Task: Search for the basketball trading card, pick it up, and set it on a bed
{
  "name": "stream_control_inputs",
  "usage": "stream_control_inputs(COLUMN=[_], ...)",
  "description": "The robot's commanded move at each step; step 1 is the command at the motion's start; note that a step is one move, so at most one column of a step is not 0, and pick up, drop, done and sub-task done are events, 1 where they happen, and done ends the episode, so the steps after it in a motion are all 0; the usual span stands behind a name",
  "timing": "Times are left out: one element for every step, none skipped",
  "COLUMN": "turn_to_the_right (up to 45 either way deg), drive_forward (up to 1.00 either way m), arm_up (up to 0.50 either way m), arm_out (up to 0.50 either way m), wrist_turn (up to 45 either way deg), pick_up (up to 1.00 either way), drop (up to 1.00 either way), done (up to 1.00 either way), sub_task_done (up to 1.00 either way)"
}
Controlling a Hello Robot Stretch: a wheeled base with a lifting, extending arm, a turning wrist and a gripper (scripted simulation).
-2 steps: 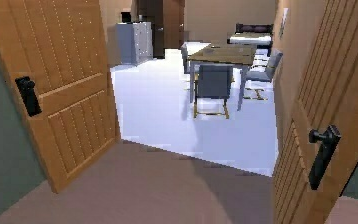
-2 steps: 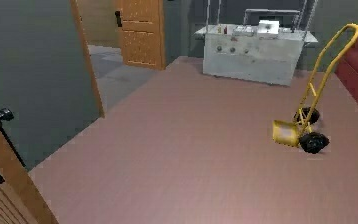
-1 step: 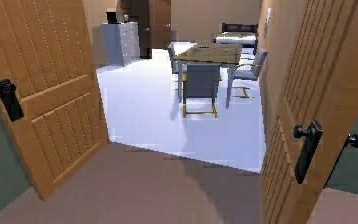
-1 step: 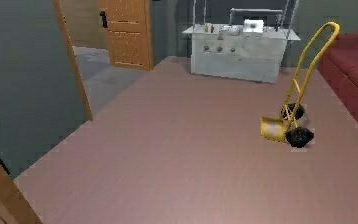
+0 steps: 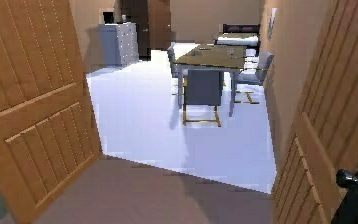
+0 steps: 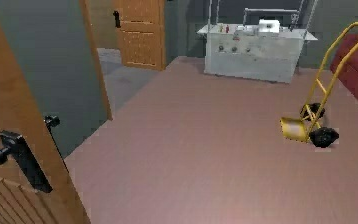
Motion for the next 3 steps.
stream_control_inputs(turn_to_the_right=[-36.0, 0.0, 36.0], drive_forward=[0.00, 0.50, 0.00], arm_up=[0.00, 0.00, 0.00], arm_out=[0.00, 0.00, 0.00], wrist_turn=[0.0, 0.0, 0.0], pick_up=[0.00, 0.00, 0.00], drop=[0.00, 0.00, 0.00], done=[0.00, 0.00, 0.00], sub_task_done=[0.00, 0.00, 0.00])
